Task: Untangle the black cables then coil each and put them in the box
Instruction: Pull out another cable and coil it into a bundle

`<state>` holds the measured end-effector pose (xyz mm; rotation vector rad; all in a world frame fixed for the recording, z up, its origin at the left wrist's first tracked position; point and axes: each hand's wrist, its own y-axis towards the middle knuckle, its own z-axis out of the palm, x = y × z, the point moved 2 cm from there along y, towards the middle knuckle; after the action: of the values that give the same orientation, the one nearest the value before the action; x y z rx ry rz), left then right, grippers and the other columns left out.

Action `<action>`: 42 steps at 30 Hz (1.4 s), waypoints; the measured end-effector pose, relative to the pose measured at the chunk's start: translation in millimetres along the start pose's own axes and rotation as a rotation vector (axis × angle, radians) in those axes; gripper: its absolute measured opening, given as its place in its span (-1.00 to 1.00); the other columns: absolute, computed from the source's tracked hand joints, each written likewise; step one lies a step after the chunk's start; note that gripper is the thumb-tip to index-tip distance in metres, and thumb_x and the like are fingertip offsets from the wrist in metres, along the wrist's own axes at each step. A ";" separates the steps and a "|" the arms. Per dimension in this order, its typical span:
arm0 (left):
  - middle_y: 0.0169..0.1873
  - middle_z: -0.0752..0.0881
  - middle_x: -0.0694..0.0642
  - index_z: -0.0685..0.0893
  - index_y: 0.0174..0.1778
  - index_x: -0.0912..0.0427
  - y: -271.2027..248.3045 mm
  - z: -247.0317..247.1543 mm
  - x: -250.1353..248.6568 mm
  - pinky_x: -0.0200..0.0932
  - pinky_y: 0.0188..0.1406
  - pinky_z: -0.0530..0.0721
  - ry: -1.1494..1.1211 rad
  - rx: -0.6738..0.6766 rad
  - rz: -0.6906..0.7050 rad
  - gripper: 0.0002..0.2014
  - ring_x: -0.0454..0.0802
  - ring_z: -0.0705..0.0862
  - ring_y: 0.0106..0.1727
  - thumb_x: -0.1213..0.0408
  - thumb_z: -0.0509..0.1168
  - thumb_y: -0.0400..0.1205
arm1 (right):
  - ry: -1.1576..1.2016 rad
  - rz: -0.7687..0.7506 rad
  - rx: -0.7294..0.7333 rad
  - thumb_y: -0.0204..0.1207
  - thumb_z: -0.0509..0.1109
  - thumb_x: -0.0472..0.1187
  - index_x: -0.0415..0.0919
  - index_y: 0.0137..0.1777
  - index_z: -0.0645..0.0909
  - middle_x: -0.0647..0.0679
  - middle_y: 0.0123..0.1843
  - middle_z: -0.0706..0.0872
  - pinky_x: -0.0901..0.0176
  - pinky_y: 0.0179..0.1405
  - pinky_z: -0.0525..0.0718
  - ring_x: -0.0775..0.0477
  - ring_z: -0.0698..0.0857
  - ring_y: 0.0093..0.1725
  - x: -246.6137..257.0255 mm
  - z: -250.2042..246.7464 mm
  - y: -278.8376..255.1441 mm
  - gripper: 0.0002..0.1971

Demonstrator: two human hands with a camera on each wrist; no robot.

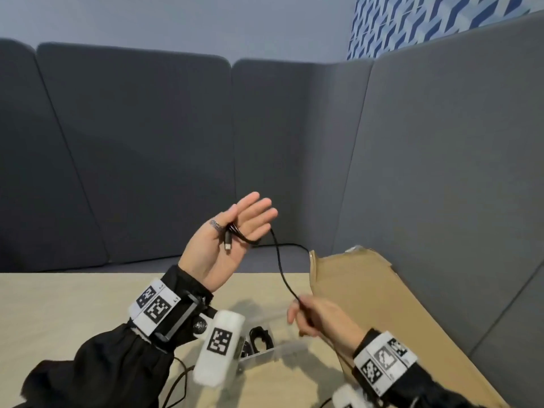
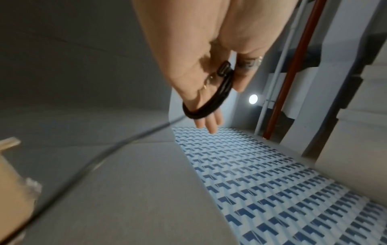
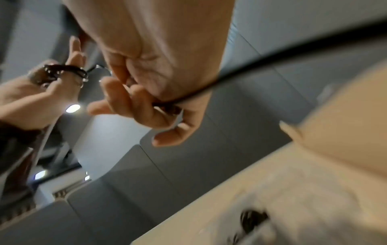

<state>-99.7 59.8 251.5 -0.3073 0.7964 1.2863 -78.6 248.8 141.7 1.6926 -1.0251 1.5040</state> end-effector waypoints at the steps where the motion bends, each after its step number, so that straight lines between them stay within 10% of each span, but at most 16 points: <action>1: 0.11 0.75 0.26 0.70 0.17 0.30 4.2 -3.2 -0.9 -0.05 0.09 0.74 0.019 -0.053 0.045 -0.63 0.16 0.76 0.11 0.27 0.24 0.48 | 0.083 0.045 0.060 0.52 0.05 0.00 -0.20 -0.28 0.61 0.12 -0.63 0.38 0.30 -0.37 0.48 0.12 0.31 -0.57 -7.7 8.5 -4.7 -0.61; 6: 0.23 0.66 0.13 0.30 0.51 0.27 10.4 -30.9 10.9 -0.13 0.29 0.56 0.871 -0.177 0.213 -0.62 0.02 0.66 0.25 0.41 0.02 0.74 | 0.181 0.012 0.111 0.65 0.15 -0.16 -0.20 -0.14 0.63 0.07 -0.43 0.55 0.25 -0.39 0.65 0.13 0.52 -0.43 9.2 17.5 -17.3 -0.74; 11: -0.17 0.76 0.06 0.31 0.52 0.09 4.2 -52.2 26.0 -0.02 0.06 0.67 1.830 0.117 -0.105 -0.53 -0.08 0.72 -0.20 0.05 0.09 0.70 | -0.841 -0.591 -0.434 0.49 0.41 -0.22 -0.11 -0.22 0.76 0.06 -0.38 0.71 0.41 -0.26 0.53 0.09 0.60 -0.29 52.2 -14.3 -3.9 -0.88; 14: -0.32 0.72 -0.07 0.59 0.23 0.03 -8.6 -36.3 22.3 -0.26 -0.40 0.62 1.593 0.267 -0.272 -0.64 -0.25 0.59 -0.52 -0.01 0.34 0.56 | -1.352 -0.747 -0.666 0.35 0.56 -0.28 -0.16 -0.22 0.73 0.01 -0.41 0.66 0.25 -0.30 0.41 -0.03 0.58 -0.36 55.7 -28.1 7.3 -0.94; 16: -0.48 0.66 -0.09 0.71 -0.01 0.10 -10.8 -24.9 14.4 -0.37 -0.49 0.49 1.439 0.296 -0.205 -0.86 -0.27 0.52 -0.54 0.17 0.39 0.56 | -1.242 -0.683 -0.746 0.47 0.46 -0.13 -0.09 -0.16 0.74 0.08 -0.37 0.66 0.23 -0.30 0.48 0.04 0.61 -0.35 59.0 -33.8 10.6 -0.94; 20: -0.59 0.60 -0.07 0.75 -0.20 0.13 0.3 -31.0 -7.5 -0.43 -0.54 0.40 1.394 0.071 0.120 -0.89 -0.27 0.43 -0.60 0.27 0.34 0.60 | -0.352 -0.177 -0.229 0.67 0.18 -0.15 -0.12 -0.04 0.69 0.14 -0.47 0.54 0.38 -0.33 0.46 0.23 0.49 -0.46 46.0 -25.7 8.2 -0.76; 23: -0.58 0.59 -0.02 0.76 -0.19 0.19 5.2 -47.1 -24.8 -0.41 -0.60 0.35 1.325 -0.146 0.244 -0.87 -0.25 0.39 -0.63 0.30 0.32 0.61 | -0.125 -0.004 0.103 0.71 0.08 -0.08 -0.10 -0.04 0.70 0.10 -0.44 0.55 0.33 -0.25 0.48 0.16 0.44 -0.43 20.8 -20.0 -4.3 -0.66; 29: -0.53 0.66 0.07 0.73 -0.21 0.13 5.3 -63.7 -36.7 -0.26 -0.38 0.58 1.339 -0.231 0.260 -0.86 -0.05 0.58 -0.55 0.34 0.30 0.63 | 0.121 0.122 0.201 0.58 0.33 -0.19 -0.15 -0.11 0.75 0.03 -0.21 0.72 0.13 0.02 0.65 0.10 0.67 -0.18 4.5 -17.0 -23.1 -0.84; 33: -0.51 0.73 0.20 0.72 -0.18 0.22 1.4 -50.9 -31.4 -0.11 -0.03 0.64 1.322 -0.113 0.211 -0.85 -0.02 0.72 -0.32 0.30 0.28 0.65 | -0.376 0.125 -0.106 0.44 0.50 -0.32 0.04 -0.32 0.74 0.15 -0.35 0.75 0.28 -0.10 0.73 0.20 0.70 -0.24 10.7 -22.0 -3.0 -0.78; 42: -0.59 0.64 0.03 0.78 -0.09 0.22 -29.3 -31.7 -19.5 -0.44 -0.69 0.35 1.042 0.500 -0.574 -0.65 -0.23 0.35 -0.77 -0.03 0.40 0.49 | -0.722 -0.452 -1.011 0.31 0.59 -0.28 -0.23 -0.36 0.61 -0.08 -0.29 0.64 0.52 -0.23 0.51 -0.03 0.61 -0.34 98.6 -87.9 7.2 -0.82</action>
<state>-84.8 17.6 235.9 -0.7515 1.7110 0.2827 -123.9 307.8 251.1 1.4976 -1.3036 -0.0353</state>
